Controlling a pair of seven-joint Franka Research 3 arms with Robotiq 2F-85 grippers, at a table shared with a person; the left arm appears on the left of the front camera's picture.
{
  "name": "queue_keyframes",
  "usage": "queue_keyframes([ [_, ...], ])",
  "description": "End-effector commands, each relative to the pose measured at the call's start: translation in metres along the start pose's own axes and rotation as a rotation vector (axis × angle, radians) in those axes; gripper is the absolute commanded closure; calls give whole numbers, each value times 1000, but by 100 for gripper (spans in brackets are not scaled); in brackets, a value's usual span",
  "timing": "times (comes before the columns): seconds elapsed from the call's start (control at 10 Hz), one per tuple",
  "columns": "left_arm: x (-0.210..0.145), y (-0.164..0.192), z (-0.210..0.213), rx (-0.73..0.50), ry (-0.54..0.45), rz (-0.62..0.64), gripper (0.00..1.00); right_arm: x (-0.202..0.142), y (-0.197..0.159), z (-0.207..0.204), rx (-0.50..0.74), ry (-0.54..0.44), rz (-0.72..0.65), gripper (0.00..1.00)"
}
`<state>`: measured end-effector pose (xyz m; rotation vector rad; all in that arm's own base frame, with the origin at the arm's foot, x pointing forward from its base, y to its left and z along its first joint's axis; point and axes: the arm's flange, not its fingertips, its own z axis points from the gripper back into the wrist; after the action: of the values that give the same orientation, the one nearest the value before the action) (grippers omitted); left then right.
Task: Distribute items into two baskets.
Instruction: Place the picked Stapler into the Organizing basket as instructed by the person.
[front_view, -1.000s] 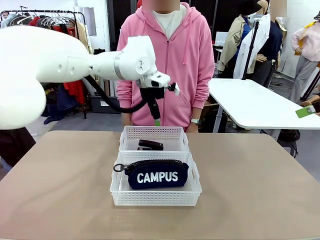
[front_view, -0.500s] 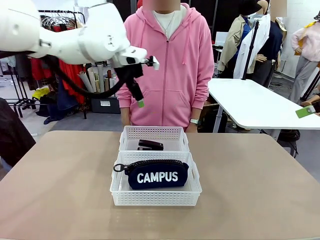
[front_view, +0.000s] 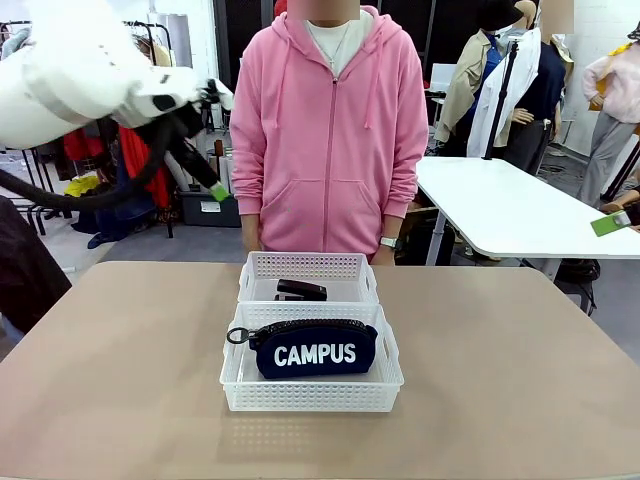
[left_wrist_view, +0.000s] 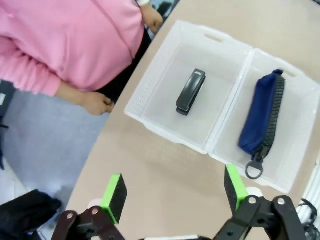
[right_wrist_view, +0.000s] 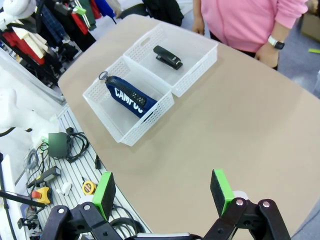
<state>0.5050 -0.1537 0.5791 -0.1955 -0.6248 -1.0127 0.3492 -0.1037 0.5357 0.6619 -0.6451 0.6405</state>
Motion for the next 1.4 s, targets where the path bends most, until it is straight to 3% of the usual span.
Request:
queue_keyframes([
  [0.0,-28,-6,25,-16,-82,-8,0,1,1,1,5,-17,10,0],
  [0.5,-88,-1,89,-124,-151,9,0,1,1,1,5,-17,10,0],
  [1.3,-176,-48,122,-48,-249,193,0,1,1,1,5,-17,10,0],
])
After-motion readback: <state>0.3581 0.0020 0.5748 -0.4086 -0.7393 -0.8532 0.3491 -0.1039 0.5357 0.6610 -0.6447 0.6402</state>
